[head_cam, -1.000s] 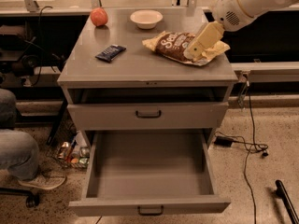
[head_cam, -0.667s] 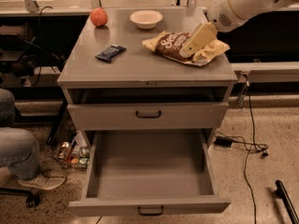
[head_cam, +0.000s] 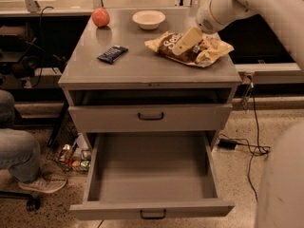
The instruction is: Place brown chip bag into middle drawer
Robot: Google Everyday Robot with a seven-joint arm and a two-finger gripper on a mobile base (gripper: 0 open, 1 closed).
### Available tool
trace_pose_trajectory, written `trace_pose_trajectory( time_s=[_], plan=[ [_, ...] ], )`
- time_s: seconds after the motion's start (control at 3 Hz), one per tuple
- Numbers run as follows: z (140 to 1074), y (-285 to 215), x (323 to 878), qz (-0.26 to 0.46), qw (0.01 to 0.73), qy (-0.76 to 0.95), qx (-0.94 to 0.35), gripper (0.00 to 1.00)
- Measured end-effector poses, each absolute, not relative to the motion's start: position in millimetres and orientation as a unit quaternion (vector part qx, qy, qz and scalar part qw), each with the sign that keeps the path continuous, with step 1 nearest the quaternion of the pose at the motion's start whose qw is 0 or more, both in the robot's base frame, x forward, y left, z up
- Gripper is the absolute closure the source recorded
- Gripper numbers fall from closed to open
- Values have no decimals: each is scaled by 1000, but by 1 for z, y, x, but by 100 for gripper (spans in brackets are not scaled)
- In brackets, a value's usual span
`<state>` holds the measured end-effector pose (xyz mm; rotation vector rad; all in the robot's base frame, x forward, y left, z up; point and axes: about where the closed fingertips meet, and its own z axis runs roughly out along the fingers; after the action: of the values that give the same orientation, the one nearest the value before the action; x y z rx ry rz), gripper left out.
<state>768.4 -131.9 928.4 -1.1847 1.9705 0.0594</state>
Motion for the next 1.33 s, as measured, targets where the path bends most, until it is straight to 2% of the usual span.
trace_pose_trajectory(
  time_s=[0.33, 0.67, 1.0, 1.33],
  plan=[
    [889, -120, 805, 44, 397, 797, -452, 0],
    [867, -119, 817, 56, 388, 809, -438, 0],
    [860, -128, 818, 58, 393, 818, -416, 18],
    [872, -140, 807, 66, 418, 817, -391, 41]
  ],
)
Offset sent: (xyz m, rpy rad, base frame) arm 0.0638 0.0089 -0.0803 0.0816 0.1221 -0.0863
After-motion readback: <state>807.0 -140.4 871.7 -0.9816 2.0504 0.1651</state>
